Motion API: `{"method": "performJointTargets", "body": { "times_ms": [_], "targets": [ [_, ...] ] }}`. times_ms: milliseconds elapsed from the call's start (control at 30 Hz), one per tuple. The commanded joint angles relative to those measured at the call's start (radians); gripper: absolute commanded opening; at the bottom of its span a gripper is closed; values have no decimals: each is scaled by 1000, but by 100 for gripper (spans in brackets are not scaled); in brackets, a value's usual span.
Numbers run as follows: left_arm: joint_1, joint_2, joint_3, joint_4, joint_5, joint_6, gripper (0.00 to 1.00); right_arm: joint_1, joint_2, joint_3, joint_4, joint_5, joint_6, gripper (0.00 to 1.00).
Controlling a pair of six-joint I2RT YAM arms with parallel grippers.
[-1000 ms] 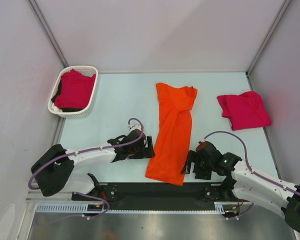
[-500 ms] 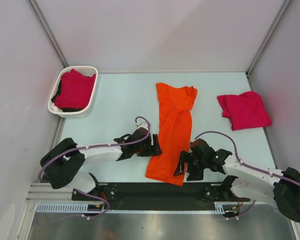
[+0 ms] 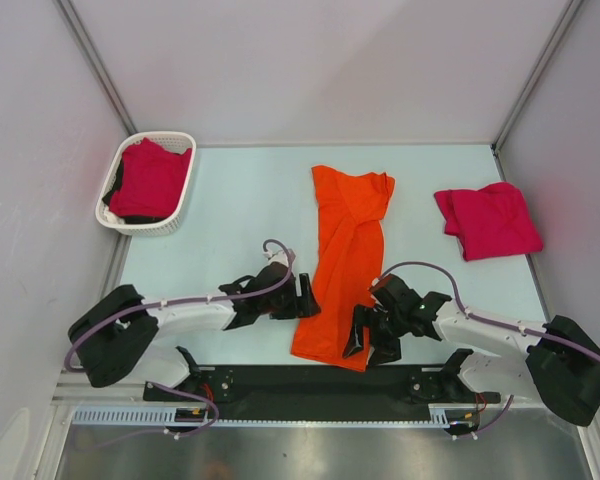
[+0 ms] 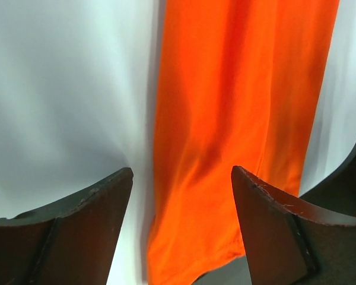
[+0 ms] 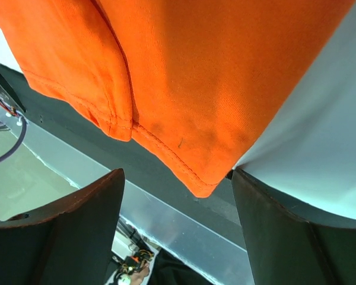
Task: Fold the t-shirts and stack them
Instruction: Grab the bottom of the folded rectangular tshirt with both arms
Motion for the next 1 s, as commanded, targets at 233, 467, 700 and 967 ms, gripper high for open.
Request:
{"method": "performJointTargets", "body": {
  "times_ms": [233,467,700,967],
  "targets": [
    [-61,-148,-189,-609,46,-64,78,5,12,-42,-80,99,-65,79],
    [-110,-44,-196,-514,60,-105,77,-6,40,-40,-63,100,-93,79],
    [-239,134,-119,-475,101,-127,73,-28,46,-39,-55,77,-122,63],
    [-268,142,-130,-501,92,-150,2,-43,66,-33,-19,34,-142,2]
  ]
}}
